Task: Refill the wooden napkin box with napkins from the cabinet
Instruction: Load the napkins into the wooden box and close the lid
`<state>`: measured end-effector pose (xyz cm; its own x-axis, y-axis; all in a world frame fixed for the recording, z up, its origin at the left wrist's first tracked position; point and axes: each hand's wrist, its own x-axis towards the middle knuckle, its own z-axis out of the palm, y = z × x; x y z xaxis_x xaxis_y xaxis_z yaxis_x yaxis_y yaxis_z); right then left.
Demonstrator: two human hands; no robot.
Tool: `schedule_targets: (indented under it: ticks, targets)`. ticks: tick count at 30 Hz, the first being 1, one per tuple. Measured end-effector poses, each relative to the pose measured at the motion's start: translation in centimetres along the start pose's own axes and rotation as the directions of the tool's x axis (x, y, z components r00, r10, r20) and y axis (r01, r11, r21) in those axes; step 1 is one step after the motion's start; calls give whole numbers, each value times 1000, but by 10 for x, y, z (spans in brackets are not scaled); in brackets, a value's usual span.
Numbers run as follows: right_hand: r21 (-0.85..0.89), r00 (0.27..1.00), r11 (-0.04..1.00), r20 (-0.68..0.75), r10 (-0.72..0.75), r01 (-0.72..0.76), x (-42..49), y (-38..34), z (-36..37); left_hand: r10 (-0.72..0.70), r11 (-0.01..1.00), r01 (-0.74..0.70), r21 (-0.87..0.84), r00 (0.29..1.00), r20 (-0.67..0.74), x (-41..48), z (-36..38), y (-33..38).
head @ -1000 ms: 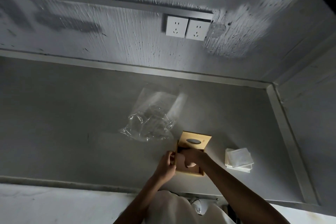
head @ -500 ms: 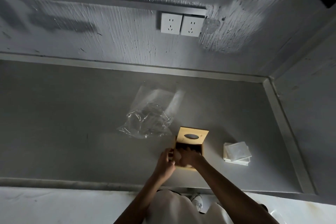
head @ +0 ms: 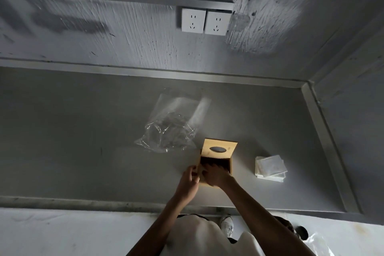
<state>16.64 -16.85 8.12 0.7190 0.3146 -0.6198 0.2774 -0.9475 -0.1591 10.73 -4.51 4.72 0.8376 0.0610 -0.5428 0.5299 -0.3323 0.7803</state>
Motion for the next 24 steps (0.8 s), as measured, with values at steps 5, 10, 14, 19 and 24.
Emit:
schedule_targets:
  ticks: [5,10,14,19,24]
  targets:
    - [179,971,967,-191,-146,181,-31,28,9,255,967,-232,104,889,-381,-28,10,14]
    - [597,838,801,-457,297,41,-86,111,-1,530,838,-515,180,847,-48,-46,50,62]
    - [737,701,627,-308,643,-252,-87,205,3,252,948,-286,139,943,217,-17,119,100]
    - [877,713,288,83,696,-384,-46,282,31,-27,970,-12,241,987,159,52,187,122]
    - [957,806,155,110,581,-243,-23,295,40,-129,949,62,308,971,202,110,221,108]
